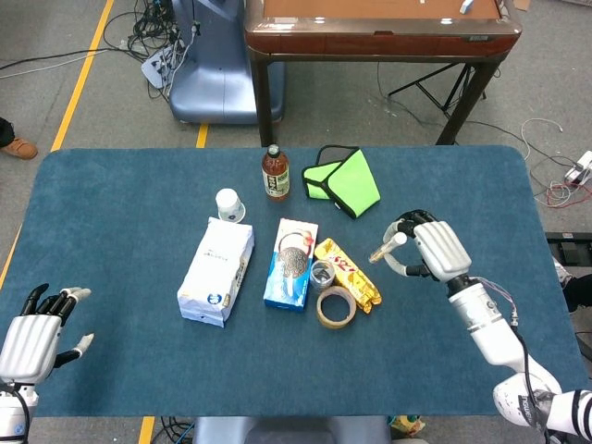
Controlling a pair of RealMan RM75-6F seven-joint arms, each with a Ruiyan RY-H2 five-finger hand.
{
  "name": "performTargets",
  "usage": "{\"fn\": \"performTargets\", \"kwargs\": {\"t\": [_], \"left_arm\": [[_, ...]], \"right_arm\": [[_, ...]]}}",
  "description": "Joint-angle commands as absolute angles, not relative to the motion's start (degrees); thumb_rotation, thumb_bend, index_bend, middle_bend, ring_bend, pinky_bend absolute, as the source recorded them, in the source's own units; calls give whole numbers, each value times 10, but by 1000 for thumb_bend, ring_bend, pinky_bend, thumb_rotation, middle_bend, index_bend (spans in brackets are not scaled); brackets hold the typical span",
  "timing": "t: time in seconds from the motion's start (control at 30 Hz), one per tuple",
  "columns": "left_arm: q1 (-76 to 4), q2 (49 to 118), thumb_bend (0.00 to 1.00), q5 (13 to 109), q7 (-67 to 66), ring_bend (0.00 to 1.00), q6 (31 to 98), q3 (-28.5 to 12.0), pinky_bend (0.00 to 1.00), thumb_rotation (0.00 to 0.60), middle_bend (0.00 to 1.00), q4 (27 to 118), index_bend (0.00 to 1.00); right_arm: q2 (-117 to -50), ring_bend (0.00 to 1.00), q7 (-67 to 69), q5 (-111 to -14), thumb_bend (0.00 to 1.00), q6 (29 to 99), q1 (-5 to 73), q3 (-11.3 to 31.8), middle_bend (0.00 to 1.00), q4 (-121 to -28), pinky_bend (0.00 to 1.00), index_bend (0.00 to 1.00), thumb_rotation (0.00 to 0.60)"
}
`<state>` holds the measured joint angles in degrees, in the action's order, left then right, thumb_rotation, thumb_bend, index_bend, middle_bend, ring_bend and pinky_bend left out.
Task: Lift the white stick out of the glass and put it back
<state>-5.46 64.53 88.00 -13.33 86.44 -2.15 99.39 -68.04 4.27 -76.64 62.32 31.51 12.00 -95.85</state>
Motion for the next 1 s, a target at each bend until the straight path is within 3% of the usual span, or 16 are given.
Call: {"fn": "performTargets", "kwargs": {"t": [0.03,0.4,1.0], "left_arm": [[-55,646,239,880,-134,296,864,-21,80,600,253,994,249],[-52,643,238,879,-130,296,869,-21,79,600,253,992,249],[-42,641,239,876,-117,296,877,-18,79,600,253,983,249]], "right_arm": [[-694,268,15,-754,494,640,312,120,495,-955,192,680,600],[-675,275,223,-766,494,584,322,140,495,-1014,192,680,600],[-744,275,156,-765,494,588,362,147,495,-978,192,681,600]]}}
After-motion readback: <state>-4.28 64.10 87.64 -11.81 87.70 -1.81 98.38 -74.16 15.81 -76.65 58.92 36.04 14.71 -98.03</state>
